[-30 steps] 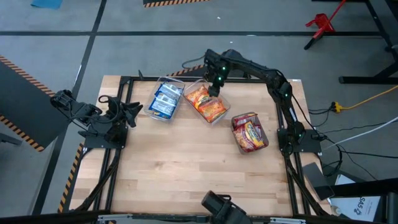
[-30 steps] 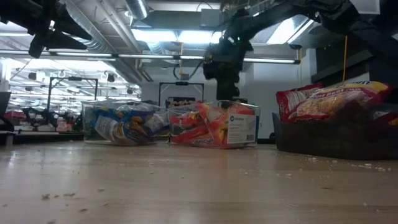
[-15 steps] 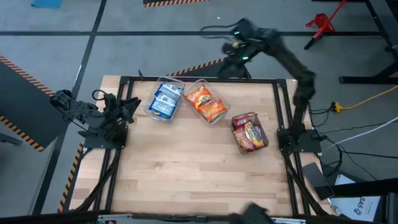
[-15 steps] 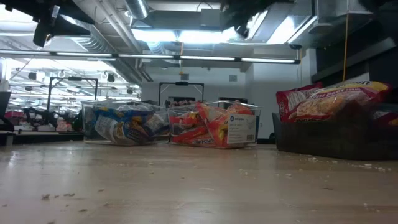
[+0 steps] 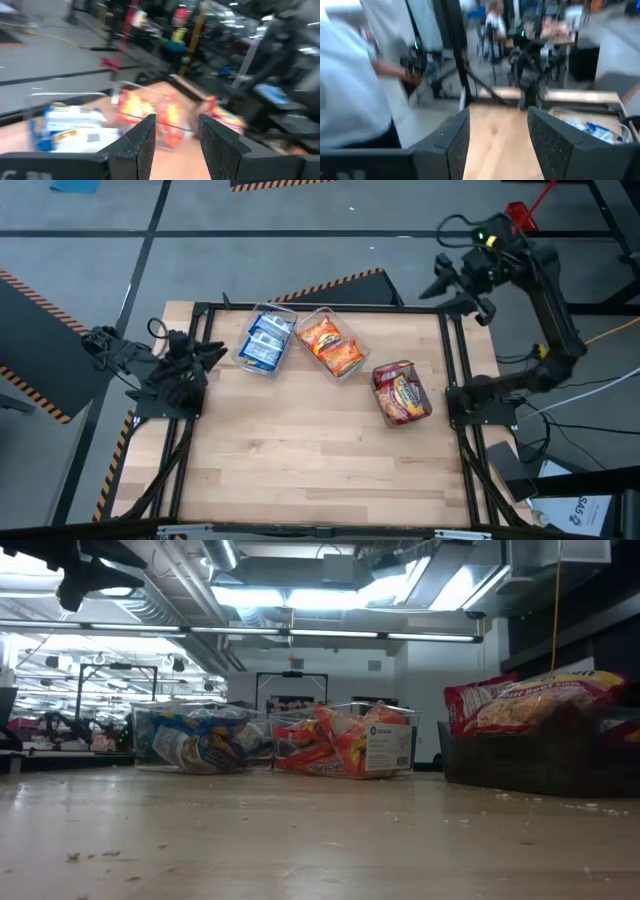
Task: Sort Maruchan noodles
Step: Return to Home Position
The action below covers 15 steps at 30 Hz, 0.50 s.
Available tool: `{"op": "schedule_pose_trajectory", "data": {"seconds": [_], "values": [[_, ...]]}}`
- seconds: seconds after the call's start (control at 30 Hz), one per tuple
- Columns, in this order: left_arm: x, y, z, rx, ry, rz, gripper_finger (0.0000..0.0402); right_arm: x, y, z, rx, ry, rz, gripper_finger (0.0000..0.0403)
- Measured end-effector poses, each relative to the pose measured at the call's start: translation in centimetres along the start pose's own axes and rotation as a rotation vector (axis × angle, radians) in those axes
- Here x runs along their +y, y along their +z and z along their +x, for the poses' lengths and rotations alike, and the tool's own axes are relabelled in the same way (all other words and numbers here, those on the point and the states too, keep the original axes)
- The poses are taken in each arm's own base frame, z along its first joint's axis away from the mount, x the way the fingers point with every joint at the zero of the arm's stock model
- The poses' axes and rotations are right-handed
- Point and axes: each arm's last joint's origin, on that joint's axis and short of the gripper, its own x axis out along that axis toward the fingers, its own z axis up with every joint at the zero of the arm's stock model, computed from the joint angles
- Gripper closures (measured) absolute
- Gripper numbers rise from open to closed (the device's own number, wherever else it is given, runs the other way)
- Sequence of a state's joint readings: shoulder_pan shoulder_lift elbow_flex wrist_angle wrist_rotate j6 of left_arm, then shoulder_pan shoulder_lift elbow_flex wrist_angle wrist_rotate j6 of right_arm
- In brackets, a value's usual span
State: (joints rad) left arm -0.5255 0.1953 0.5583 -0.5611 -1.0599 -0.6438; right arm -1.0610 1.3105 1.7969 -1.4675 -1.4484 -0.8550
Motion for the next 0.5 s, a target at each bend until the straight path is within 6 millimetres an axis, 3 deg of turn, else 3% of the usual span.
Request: {"op": "schedule_pose_trajectory", "data": {"seconds": [0.1,0.23,0.4,0.5], "values": [[0.4,0.8,-0.6,-0.004,-0.101,-0.03,0.026,-0.3,-4.7,-1.6,-0.098,-0.04,0.052,0.0221],[1.1,2.2,-1.5,-0.062,-0.241,-0.037,0.0261,-0.2,-11.2,-1.6,-0.109,-0.075,0.238,0.0221],[1.7,2.9,-2.0,-0.13,-0.221,0.029,0.0261,1.2,-17.2,-1.2,-0.124,-0.09,0.368,0.0221],[1.8,3.0,-2.0,-0.141,-0.197,0.037,0.0261,2.2,-20.2,-0.9,-0.13,-0.094,0.362,0.0221]]}}
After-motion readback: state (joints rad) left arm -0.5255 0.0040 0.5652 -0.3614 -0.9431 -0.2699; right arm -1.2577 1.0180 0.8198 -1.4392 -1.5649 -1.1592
